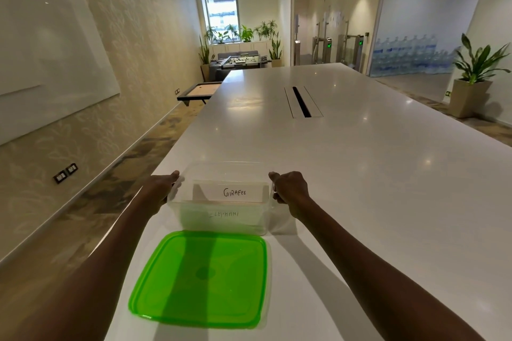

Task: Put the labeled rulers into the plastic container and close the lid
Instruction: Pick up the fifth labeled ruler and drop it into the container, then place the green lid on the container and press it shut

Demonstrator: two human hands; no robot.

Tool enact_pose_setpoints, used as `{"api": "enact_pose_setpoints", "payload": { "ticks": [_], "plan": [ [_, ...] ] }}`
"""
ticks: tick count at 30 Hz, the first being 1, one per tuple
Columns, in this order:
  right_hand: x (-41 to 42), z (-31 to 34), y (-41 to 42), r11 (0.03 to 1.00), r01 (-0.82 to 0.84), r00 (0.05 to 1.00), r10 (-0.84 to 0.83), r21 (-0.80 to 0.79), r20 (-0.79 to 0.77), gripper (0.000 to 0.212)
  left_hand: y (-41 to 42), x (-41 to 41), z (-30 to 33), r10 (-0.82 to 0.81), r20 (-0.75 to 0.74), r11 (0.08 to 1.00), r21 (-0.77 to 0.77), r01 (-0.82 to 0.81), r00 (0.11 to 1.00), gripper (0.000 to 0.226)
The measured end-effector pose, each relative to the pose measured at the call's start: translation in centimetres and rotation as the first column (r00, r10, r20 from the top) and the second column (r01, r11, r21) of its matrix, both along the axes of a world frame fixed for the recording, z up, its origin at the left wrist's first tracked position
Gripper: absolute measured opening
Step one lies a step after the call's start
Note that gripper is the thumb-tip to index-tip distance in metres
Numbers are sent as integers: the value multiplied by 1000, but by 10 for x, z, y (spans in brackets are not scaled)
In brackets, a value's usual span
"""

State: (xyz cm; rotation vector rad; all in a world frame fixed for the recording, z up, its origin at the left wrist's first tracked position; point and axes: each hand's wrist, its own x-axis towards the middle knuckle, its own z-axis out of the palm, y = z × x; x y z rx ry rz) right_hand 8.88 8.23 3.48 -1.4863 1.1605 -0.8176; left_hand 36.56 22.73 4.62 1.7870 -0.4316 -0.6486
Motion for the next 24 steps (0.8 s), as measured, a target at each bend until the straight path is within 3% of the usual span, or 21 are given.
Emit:
{"api": "enact_pose_setpoints", "payload": {
  "ticks": [12,24],
  "plan": [
    [-14,11,-13,994,16,1000,-14,-112,18,41,-11,-20,13,21,-65,998,-66,-25,998,33],
    [-123,29,-70,973,146,989,-142,-180,39,45,-70,-107,28,-131,-94,983,-142,117,987,33]
  ]
}}
